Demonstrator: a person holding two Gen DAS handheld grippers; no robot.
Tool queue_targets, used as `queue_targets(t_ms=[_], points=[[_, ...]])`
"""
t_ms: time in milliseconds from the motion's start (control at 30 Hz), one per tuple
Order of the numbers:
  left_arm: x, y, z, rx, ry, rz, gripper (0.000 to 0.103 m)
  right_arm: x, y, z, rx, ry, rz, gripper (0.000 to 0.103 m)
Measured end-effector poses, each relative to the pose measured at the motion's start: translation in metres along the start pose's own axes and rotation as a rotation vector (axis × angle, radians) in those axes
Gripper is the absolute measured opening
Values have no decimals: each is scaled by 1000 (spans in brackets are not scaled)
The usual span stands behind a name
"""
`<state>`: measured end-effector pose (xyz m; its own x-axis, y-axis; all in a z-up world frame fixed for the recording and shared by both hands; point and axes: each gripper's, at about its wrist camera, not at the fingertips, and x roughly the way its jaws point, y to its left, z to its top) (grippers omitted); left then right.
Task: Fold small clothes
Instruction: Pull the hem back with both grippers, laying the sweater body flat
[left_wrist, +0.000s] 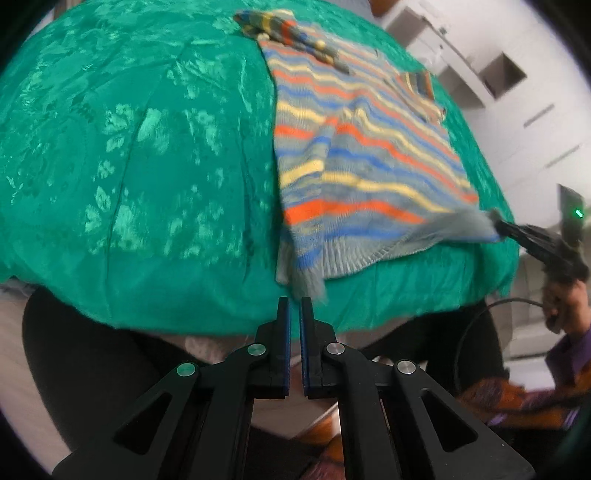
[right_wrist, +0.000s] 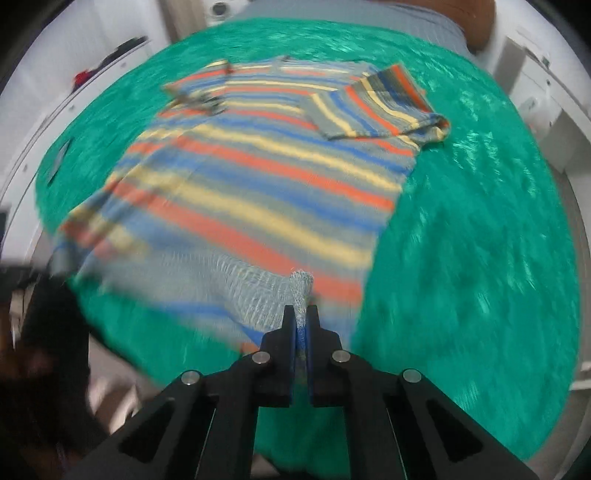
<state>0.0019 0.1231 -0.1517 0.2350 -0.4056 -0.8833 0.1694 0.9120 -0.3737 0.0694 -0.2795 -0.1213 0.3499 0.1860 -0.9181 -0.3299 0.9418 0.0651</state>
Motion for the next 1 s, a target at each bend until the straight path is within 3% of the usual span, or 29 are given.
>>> queue_targets(t_ms=[100,133,167,200,233,267,333,367,400,467,533,567,600,633,833,1000], points=[[1,0,-5,23,36,15,6,-10,-3,-51,17,26,-14,5],[0,2,-5,25,35,9,11,-7,-6,-64,28,44,-24,5],[-2,4,-4,22,29,-2,26,-4,-9,-72,47,63,-29,6],[-5,7,-2,11,16,-11,51,1,-16,-84,85,90,-28,9],[-7,9,2,-8,-7,-11,64,4,-21,-91,113,98,-30,11],[-8,11,5,-26,-30,-17,79,4,-29,-97,155,93,-27,20],[-3,13,16,-59,-59,-64,82,-1,-45,-104,277,28,23,42],[3,12,21,-71,-48,-85,82,-3,-51,-103,329,-14,55,60],[12,9,27,-78,-35,-109,82,-4,-57,-102,379,-60,92,69],[35,1,37,-78,-9,-116,77,10,-68,-96,485,-110,186,70],[51,-5,42,-76,27,-91,35,33,-68,-90,527,-80,245,69],[56,-5,44,-83,48,-81,5,46,-64,-88,523,-49,282,55],[56,-2,43,-95,59,-96,7,53,-60,-86,506,-18,292,10],[50,1,41,-102,56,-117,7,58,-56,-84,484,25,269,6],[21,14,31,-69,51,-110,4,7,-60,-82,413,16,128,4],[49,7,36,-41,100,9,3,47,-58,-80,414,88,64,4]])
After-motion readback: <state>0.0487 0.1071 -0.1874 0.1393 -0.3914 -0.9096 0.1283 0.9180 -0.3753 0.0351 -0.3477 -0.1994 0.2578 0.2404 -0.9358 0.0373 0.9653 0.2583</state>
